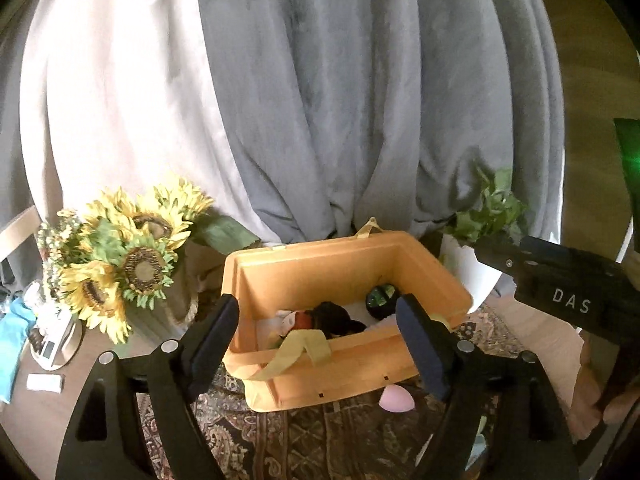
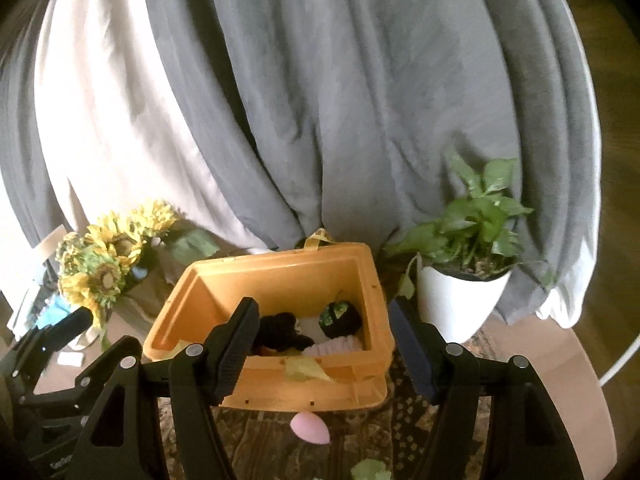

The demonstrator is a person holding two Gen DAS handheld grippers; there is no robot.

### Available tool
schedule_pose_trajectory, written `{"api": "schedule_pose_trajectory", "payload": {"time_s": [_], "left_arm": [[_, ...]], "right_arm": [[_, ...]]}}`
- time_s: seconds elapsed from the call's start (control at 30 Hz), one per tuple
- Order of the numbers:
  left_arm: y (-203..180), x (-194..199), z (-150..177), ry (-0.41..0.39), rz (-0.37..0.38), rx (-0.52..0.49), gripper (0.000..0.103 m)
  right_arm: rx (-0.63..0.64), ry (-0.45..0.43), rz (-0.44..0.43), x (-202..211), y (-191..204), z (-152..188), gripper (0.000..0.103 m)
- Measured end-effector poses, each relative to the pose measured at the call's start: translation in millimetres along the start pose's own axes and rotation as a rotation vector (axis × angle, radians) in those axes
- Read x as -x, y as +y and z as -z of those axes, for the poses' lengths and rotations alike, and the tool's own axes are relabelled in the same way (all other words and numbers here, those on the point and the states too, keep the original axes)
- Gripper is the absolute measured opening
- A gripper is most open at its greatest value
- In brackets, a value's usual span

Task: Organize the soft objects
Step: 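Open both tools to drop the plushes into the crate and withdraw, then move both tools back toward the blue tissue pack and minion slippers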

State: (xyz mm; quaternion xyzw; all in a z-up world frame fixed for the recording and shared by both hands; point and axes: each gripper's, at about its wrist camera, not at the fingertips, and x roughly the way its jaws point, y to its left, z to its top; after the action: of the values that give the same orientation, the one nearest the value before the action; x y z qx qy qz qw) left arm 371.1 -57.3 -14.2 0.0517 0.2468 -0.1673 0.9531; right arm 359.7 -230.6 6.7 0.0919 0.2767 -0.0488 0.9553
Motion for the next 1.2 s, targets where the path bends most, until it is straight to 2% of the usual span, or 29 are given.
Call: {"api": "schedule_pose_trajectory", "payload": {"time_s": [0.4, 0.63, 0.97, 1.2], "left_arm": [[-27, 48, 17, -0.071, 0.038, -0.009, 0.094], [-48, 65, 29, -0.096, 0.058, -0.012, 0.097], [-83, 75, 62, -0.087, 0.074, -0.054, 0.099], [-101, 70, 83, -0.039, 0.087, -0.068, 0.099]], "right_arm": [[-0.007, -0.088, 0.086, 66, -12, 21, 0.071], [-0.012, -0.110, 0.112, 91, -28, 39, 0.073], [0.010, -0.052, 0.118, 105, -55, 77, 0.073], [-0.019, 0.003, 0.103, 103, -72, 99, 0.073]]}}
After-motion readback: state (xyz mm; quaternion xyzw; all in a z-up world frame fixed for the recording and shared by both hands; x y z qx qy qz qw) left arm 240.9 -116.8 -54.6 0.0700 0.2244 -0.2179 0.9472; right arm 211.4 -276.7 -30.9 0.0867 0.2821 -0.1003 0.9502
